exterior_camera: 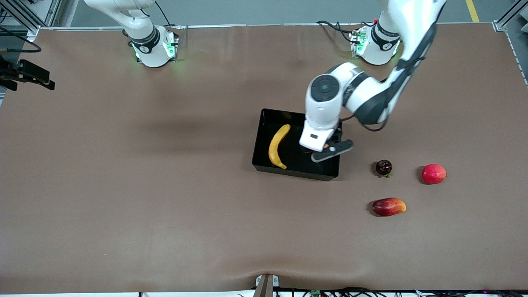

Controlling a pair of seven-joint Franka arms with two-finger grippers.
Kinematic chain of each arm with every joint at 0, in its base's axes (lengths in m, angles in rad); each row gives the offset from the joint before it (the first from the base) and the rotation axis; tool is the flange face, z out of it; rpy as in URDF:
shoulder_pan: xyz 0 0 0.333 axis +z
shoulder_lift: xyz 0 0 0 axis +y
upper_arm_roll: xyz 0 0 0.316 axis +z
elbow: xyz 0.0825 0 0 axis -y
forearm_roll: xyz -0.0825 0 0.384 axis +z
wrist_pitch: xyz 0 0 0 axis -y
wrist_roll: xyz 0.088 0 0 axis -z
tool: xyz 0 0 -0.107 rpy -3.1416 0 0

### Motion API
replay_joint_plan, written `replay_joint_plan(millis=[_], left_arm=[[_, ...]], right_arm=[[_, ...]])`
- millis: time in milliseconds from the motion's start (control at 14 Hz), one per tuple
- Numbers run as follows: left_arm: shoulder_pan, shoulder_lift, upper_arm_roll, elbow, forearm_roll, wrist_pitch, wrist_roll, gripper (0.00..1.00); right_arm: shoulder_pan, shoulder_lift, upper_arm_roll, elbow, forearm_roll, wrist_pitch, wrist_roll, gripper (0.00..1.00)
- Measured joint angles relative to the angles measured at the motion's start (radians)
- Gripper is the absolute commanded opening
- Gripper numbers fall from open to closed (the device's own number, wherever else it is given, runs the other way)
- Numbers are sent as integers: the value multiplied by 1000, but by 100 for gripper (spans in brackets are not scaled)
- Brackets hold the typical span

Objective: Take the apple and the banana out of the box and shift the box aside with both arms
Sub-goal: 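Carry the apple out of the tray and set it beside the mango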

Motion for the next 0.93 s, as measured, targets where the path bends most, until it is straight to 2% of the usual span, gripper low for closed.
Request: replay_joint_plan(millis=[214, 571, 714, 929], left_arm=[[98, -46, -4, 10, -95, -27, 158, 0], [282, -57, -1, 25, -112, -106, 486, 0], [371, -36, 5, 23, -103, -108, 606, 0], [472, 46, 7, 30, -43, -69, 700, 0]], right_arm=[[1, 0, 0, 0, 0, 1, 0, 100], [-1, 5, -10, 0, 0, 1, 0, 100], [-1, 6, -9, 0, 0, 1, 0, 100], [1, 6, -8, 1, 0, 1, 0, 100]])
